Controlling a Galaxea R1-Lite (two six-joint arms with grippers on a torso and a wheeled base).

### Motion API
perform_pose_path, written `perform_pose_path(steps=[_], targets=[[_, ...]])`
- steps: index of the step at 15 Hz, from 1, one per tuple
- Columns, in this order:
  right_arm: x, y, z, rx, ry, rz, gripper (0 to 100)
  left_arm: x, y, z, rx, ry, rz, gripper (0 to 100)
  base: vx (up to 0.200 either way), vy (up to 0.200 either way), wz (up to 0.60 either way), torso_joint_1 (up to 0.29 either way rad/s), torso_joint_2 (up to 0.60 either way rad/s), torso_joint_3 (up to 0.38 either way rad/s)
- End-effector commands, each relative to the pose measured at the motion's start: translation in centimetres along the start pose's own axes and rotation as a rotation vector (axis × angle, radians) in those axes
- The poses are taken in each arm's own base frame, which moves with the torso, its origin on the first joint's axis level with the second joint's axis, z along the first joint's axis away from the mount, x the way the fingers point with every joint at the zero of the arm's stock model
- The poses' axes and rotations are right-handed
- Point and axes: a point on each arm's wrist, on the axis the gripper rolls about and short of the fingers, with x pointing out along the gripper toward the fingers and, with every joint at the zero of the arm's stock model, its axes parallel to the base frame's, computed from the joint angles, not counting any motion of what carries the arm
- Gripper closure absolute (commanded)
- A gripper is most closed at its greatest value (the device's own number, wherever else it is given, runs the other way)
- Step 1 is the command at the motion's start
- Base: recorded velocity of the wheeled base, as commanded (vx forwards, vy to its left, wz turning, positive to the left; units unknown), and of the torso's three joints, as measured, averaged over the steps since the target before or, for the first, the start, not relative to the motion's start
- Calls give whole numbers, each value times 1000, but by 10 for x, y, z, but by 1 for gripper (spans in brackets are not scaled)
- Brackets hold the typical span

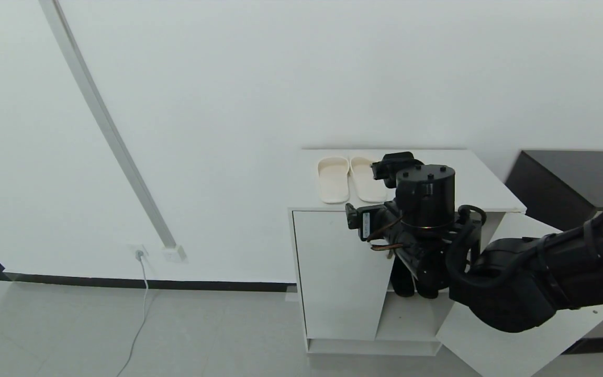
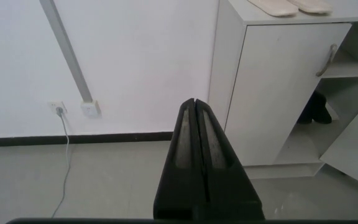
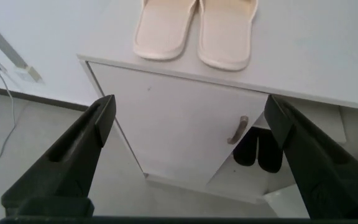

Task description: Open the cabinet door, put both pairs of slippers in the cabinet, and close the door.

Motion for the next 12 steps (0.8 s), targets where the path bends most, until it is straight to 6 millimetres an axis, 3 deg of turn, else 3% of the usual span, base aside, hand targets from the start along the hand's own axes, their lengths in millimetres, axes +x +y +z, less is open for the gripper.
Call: perform_pose_path(steps=[1,11,12], targets=[[6,2,-7,-8,12,-3,0,0,0,0,0,2,0,100,200,0,0,-17,-12,-2],[30,4,-36,-11,32,26,0,0,0,0,-3,1,2,100,200,0,0,7,1,1],[34,5,-40,-7,27,27,0,0,0,0,-3,1,2,100,0,0,0,0,0,0]])
